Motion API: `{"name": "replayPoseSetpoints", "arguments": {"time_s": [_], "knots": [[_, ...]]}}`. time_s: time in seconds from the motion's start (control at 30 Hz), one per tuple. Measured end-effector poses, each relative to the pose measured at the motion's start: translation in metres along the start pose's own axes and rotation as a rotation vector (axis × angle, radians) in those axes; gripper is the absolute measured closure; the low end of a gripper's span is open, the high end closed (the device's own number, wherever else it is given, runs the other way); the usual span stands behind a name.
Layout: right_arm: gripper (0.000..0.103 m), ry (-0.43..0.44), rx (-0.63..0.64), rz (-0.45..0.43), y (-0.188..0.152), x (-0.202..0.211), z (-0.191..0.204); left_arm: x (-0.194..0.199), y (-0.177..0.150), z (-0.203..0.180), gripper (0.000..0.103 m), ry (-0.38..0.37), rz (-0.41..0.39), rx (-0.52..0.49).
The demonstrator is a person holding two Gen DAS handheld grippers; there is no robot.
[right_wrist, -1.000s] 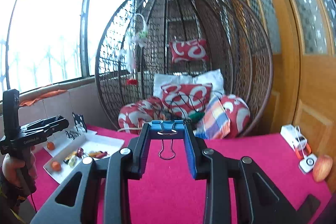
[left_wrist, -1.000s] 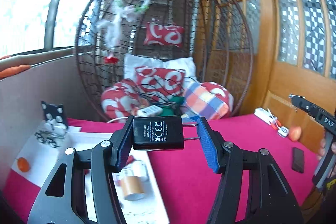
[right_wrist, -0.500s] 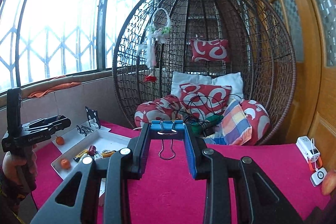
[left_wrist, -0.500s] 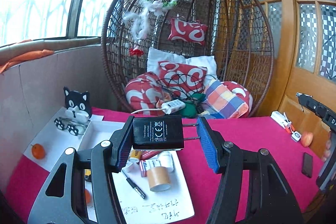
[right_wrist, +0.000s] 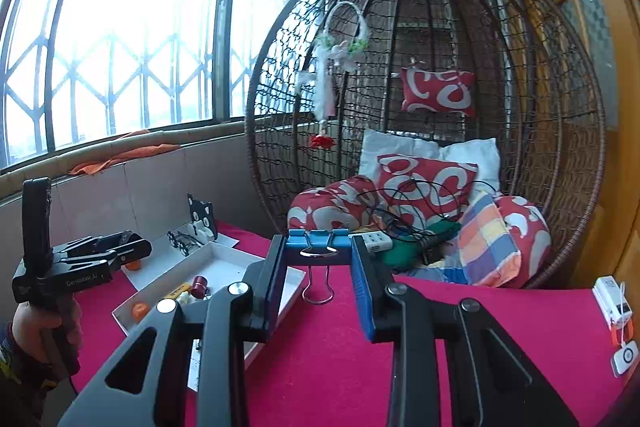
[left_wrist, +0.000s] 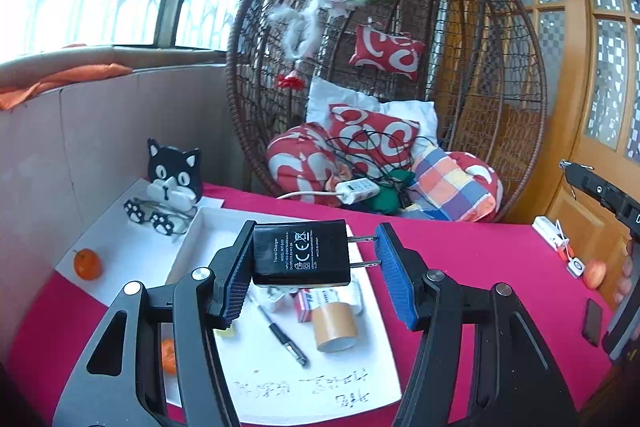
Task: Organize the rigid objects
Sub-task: 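Carry the black plug and binder clip over the white tray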
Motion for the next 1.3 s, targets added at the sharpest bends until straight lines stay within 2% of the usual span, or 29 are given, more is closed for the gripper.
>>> {"name": "replayPoseSetpoints", "arguments": {"time_s": [0.3,0.53,0.97,1.3], "knots": [[0.073,0.076,0.056,0.022,0.009,-0.032,0.042,-0.001,-0.008,0.029,0.044,0.037,0.014,0.050],[0.073,0.124,0.071,0.055,0.009,-0.055,0.066,-0.010,-0.010,0.043,0.044,0.056,0.035,0.048],[0.073,0.196,-0.046,0.161,0.002,-0.120,0.092,-0.055,0.025,0.052,0.044,0.073,0.082,-0.041],[0.072,0.211,-0.110,0.246,-0.013,-0.172,0.109,-0.101,0.027,0.067,0.044,0.107,0.185,-0.077]]}}
Point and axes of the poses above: each gripper's, at about its wrist camera, not at the fingertips, and x roughly against the way its jaws point, z to its left, y to its top, the point moved 8 cm from there along -x, roughly the way its jaws point, and after that the axes turned 2 degrees about x, right-handed, at the moved point
